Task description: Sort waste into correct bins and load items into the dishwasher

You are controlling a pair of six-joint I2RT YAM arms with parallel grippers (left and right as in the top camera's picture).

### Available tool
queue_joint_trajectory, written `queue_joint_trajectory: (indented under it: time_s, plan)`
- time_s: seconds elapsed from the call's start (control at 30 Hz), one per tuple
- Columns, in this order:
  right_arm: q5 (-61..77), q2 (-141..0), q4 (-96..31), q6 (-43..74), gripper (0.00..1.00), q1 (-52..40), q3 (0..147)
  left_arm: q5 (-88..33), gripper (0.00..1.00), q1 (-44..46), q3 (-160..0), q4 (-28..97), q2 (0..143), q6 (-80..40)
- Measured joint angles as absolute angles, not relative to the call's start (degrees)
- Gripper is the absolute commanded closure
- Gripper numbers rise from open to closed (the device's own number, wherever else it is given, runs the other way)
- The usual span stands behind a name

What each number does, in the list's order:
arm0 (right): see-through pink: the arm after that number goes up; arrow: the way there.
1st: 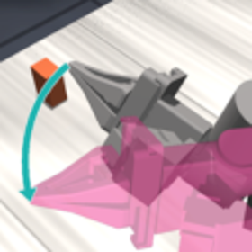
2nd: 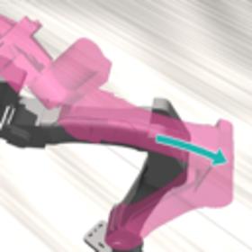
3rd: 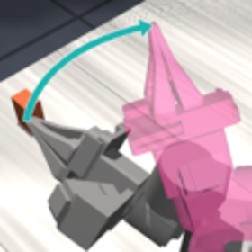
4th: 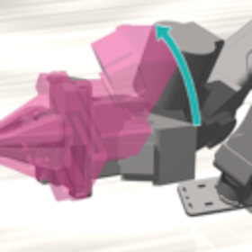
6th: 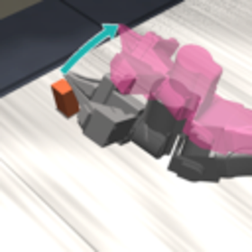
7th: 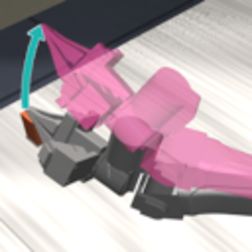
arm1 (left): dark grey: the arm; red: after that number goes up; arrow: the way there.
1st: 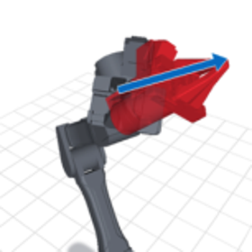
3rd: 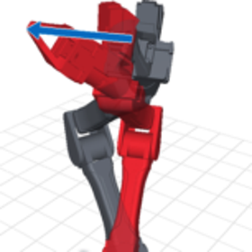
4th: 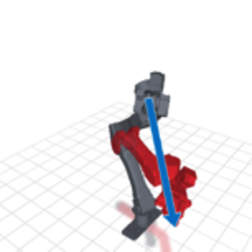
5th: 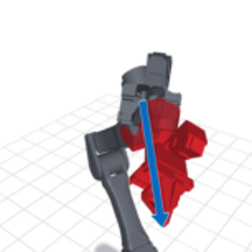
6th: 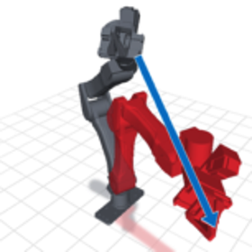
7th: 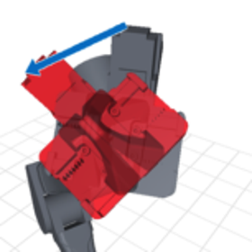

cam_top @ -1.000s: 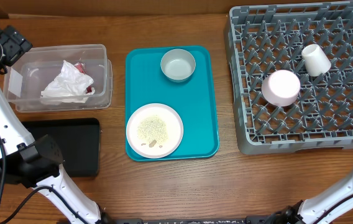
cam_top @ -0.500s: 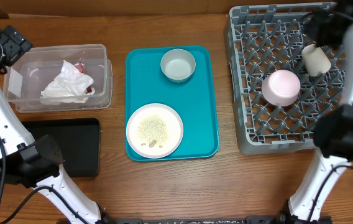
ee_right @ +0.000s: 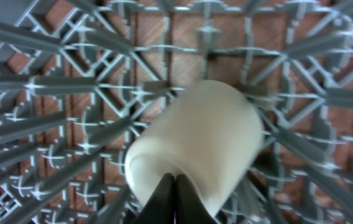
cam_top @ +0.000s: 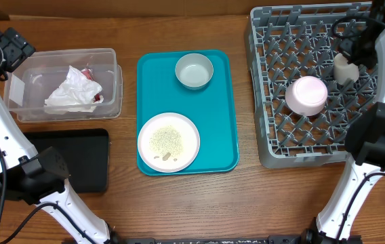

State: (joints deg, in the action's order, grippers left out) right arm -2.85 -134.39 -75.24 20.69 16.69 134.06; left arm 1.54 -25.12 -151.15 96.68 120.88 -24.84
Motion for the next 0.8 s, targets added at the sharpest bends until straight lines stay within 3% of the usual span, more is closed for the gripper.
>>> queue_joint_trajectory:
  time_s: [0.37, 0.6, 0.73, 0.8]
  plan:
    - [-7.16, -134.32, -85.43, 20.78, 0.96, 24.84, 141.73, 1.54, 0.00, -25.12, -151.15, 96.68, 120.88, -24.84]
    - [-2.85, -131.02, -86.67, 19.03, 0.95, 20.84, 146.30, 1.54, 0.00, -25.12, -151.15, 96.68, 120.88, -24.84]
    - [8.97, -126.52, -86.17, 13.13, 0.57, 15.29, 147.04, 1.54, 0.00, -25.12, -151.15, 96.68, 120.88, -24.84]
    - [13.58, -125.14, -86.04, 10.94, 0.48, 11.75, 147.57, 1.54, 0.00, -25.12, -151.15, 96.68, 120.88, -24.84]
